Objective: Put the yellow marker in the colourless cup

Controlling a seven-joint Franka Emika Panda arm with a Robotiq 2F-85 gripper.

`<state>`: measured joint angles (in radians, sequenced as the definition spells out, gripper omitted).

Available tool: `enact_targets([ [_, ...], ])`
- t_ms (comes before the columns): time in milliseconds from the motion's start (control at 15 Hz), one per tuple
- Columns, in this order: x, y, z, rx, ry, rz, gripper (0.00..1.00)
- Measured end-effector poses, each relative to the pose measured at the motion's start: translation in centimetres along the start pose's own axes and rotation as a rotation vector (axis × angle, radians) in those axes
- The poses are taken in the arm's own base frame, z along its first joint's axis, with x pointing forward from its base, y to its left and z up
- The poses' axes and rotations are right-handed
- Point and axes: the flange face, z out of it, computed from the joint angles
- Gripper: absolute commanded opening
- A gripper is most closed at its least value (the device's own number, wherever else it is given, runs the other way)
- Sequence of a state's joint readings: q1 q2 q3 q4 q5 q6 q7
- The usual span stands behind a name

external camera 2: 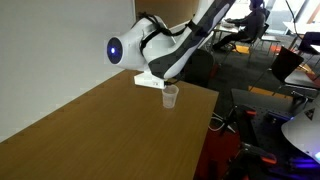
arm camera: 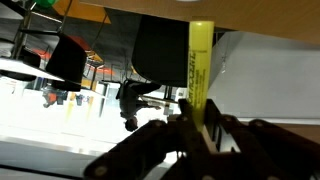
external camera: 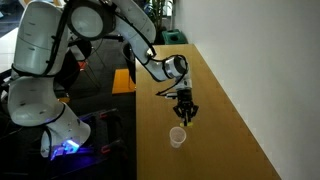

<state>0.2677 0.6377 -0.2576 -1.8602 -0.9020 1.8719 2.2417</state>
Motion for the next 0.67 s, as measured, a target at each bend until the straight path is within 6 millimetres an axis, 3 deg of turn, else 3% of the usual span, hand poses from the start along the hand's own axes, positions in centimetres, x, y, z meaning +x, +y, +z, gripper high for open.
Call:
enact_targets([
  [267, -1.2, 0.7, 0.0, -0.026, -0.009, 0.018, 0.05],
  [667, -0.9, 1.0, 2.4, -0.071, -0.030, 0.017, 0.05],
])
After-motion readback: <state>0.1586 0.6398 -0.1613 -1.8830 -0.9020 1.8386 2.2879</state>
